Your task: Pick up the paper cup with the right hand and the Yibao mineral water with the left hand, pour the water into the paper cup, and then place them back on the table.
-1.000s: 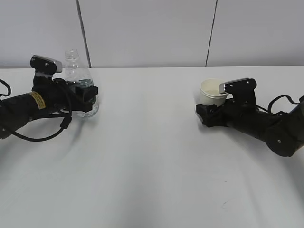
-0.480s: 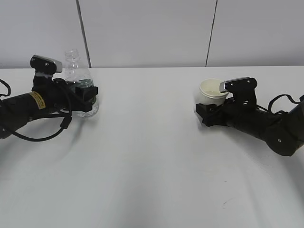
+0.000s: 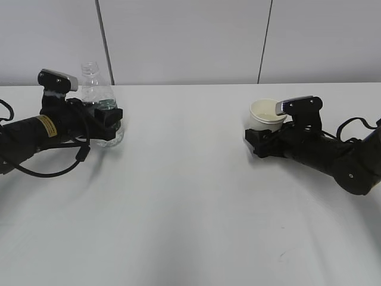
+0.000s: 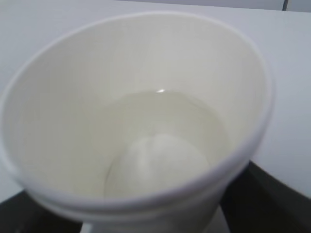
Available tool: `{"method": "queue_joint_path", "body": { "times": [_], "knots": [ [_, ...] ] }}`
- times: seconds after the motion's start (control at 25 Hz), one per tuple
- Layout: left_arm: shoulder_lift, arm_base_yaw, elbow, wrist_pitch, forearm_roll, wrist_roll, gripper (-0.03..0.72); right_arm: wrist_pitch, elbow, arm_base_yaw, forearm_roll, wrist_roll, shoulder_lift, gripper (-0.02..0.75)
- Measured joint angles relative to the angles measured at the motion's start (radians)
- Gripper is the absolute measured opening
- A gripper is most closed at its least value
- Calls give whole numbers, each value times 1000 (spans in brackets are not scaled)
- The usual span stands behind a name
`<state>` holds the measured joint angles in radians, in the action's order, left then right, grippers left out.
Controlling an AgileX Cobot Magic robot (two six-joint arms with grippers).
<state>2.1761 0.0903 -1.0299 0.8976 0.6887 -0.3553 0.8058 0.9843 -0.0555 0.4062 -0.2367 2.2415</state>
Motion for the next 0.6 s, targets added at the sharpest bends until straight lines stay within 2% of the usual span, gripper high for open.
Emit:
{"method": "queue_joint_path", "body": {
  "times": [0.44,0.6],
  "knots": [
    [0,0,0,0,0,0,322,-2,-3,0,0,-15,-2,556],
    [0,0,0,0,-1,0,322,56,-50,0,-23,-16,-6,554]
  ]
}}
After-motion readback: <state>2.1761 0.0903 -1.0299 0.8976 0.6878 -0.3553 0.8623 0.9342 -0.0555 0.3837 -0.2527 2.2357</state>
